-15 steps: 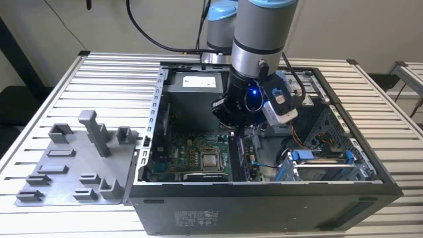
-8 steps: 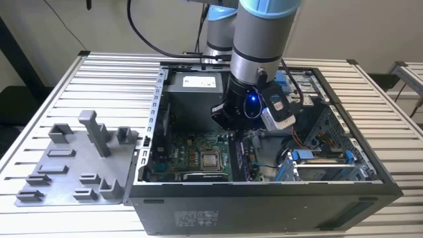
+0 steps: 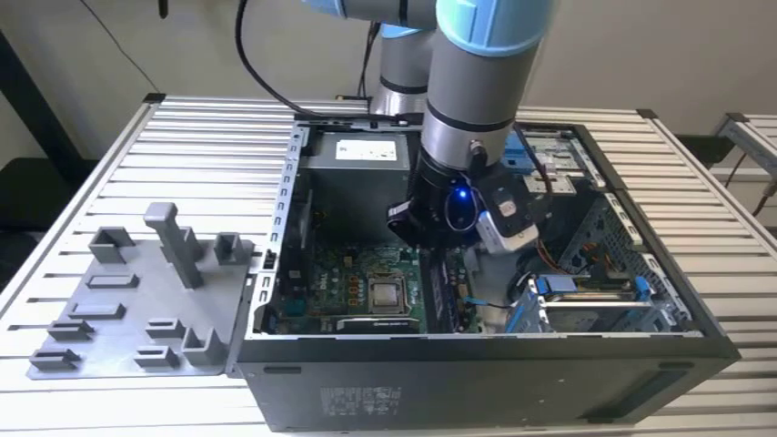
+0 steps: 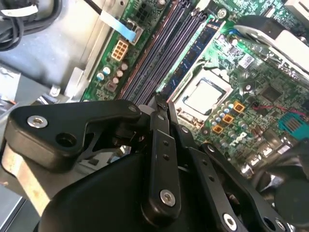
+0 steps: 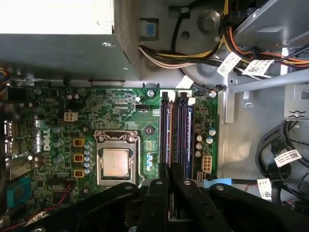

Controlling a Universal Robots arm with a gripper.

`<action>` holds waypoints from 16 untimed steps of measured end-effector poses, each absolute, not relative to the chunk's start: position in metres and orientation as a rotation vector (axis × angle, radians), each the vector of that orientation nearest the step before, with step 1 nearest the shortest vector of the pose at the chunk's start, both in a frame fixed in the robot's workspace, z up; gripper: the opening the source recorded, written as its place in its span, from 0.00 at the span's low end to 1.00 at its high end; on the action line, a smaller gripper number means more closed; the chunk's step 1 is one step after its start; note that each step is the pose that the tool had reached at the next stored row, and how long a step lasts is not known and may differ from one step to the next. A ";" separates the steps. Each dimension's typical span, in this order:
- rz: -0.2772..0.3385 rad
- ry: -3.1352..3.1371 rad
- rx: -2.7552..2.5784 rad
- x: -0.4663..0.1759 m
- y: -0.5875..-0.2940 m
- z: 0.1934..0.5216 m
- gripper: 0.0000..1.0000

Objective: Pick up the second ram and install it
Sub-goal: 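Insert the second ram into the second slot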

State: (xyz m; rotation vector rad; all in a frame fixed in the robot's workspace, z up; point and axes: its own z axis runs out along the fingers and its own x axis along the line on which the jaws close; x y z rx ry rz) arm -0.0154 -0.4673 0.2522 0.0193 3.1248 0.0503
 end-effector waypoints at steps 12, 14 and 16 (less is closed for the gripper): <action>0.054 3.129 0.075 -0.013 -0.469 0.236 0.14; 0.054 3.128 0.095 -0.013 -0.469 0.235 0.14; 0.054 3.128 0.096 -0.013 -0.469 0.235 0.14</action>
